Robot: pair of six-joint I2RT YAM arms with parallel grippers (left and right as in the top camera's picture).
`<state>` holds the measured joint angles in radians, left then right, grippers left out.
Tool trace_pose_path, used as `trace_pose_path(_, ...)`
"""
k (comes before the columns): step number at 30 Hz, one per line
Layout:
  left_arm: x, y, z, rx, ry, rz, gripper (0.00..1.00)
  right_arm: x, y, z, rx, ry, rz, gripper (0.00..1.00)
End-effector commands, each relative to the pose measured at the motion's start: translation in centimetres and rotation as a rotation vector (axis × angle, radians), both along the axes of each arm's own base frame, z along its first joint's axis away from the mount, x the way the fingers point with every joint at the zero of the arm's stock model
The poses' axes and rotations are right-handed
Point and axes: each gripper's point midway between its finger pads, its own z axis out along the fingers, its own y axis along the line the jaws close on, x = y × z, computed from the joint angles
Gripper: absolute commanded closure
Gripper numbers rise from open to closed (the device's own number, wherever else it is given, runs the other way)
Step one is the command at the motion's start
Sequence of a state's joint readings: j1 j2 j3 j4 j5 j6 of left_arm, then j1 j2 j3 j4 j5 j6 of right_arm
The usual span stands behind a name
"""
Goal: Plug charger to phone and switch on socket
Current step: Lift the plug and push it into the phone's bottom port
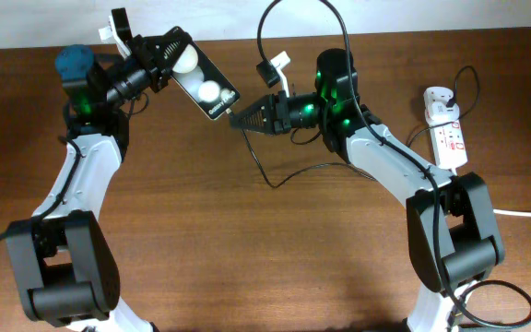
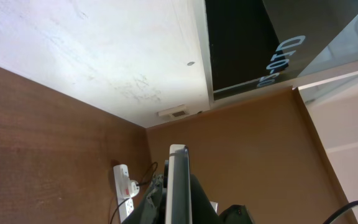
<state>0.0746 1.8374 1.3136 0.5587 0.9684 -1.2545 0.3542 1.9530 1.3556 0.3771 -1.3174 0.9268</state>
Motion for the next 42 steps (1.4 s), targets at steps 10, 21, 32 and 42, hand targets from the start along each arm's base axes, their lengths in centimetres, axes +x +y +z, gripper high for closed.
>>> trace_pose_path(10, -1.7, -2.4, 1.8, -0.017, -0.012, -0.099, 1.00, 0.2, 0.2, 1.4, 0.001, 0.037, -0.034, 0.96)
trace_pose_path(21, -3.1, -4.3, 1.7, -0.027, 0.012, -0.198, 1.00, -0.1, 0.2, 1.9, 0.020, -0.009, -0.009, 0.96)
trace_pose_path(32, -4.9, -5.1, 1.6, -0.019, 0.017, -0.310, 1.00, -0.1, 0.2, 1.9, 0.020, -0.010, -0.010, 0.96)
trace_pose_path(42, -5.4, -6.5, 1.6, -0.018, 0.017, -0.340, 1.00, 0.0, 0.2, 1.9, 0.018, -0.004, -0.018, 0.96)
